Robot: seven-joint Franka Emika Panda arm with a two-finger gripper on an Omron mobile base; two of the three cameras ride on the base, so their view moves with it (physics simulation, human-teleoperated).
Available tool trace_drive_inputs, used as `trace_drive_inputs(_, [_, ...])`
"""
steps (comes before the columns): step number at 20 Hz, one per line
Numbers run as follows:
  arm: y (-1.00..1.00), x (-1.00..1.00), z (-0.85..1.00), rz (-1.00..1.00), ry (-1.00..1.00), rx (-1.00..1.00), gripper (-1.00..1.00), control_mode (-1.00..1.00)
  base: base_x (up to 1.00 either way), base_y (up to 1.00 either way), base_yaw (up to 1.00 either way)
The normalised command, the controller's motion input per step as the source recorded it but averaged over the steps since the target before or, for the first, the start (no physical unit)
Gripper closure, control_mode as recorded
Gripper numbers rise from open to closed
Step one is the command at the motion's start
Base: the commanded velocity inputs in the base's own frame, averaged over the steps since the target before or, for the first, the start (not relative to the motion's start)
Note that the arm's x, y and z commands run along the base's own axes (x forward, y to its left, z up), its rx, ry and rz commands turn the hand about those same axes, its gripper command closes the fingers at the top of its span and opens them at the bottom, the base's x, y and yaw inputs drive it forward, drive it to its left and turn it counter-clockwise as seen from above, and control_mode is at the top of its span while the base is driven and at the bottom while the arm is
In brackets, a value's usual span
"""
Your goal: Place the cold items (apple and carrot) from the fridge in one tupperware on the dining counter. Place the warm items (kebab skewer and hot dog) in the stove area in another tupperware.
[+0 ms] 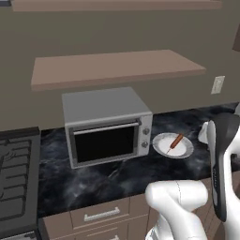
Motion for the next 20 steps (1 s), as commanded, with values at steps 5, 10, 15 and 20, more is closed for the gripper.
trace_drive_inputs(5, [-0.02,0.96,-0.03,-0.03,0.01,0.05,-1.00,-1.00,0.00,0.00,0.00])
trace_drive_inputs(10, [0.00,0.95,-0.21,-0.01,0.02,0.06,-1.00,-1.00,0.00,0.00,0.00])
trace_drive_inputs(15, [-0.09,0.63,-0.54,0.00,0.01,0.05,-1.00,-1.00,0.00,0.00,0.00])
trace_drive_inputs(20, [-0.22,0.48,-0.56,0.00,-0.01,0.04,-1.00,-1.00,0.00,0.00,0.00])
